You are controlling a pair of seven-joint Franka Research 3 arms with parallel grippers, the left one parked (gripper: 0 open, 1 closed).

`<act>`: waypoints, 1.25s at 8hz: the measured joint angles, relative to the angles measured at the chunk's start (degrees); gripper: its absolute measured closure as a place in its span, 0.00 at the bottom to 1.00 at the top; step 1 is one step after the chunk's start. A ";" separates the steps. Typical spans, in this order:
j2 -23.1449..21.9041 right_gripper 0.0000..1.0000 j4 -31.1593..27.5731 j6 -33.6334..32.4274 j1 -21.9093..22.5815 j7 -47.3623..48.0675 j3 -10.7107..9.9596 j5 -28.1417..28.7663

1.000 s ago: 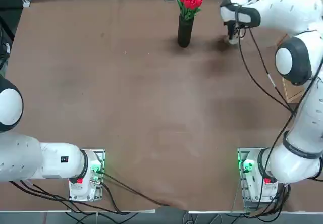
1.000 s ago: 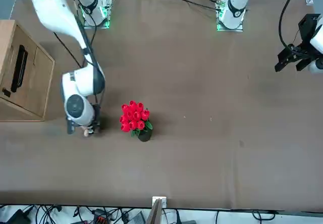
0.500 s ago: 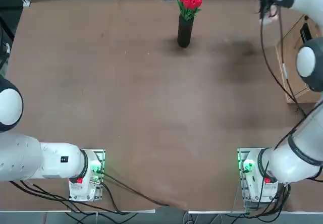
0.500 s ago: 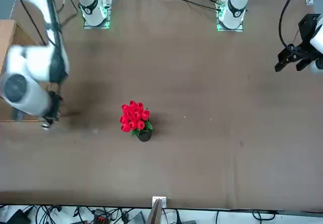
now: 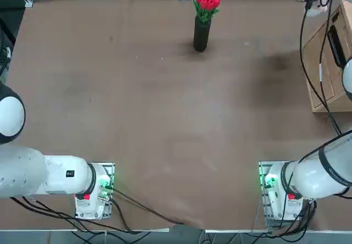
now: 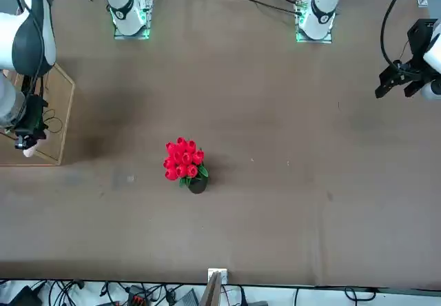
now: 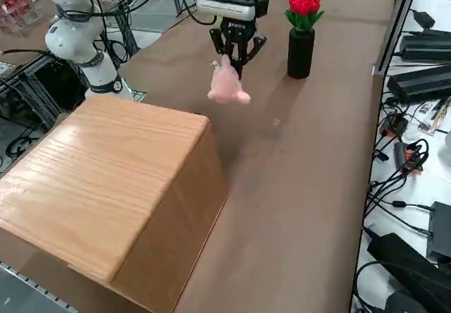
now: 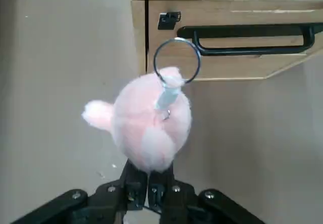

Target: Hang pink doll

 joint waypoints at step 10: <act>2.35 0.95 -4.69 12.56 -6.76 -8.11 -0.17 6.85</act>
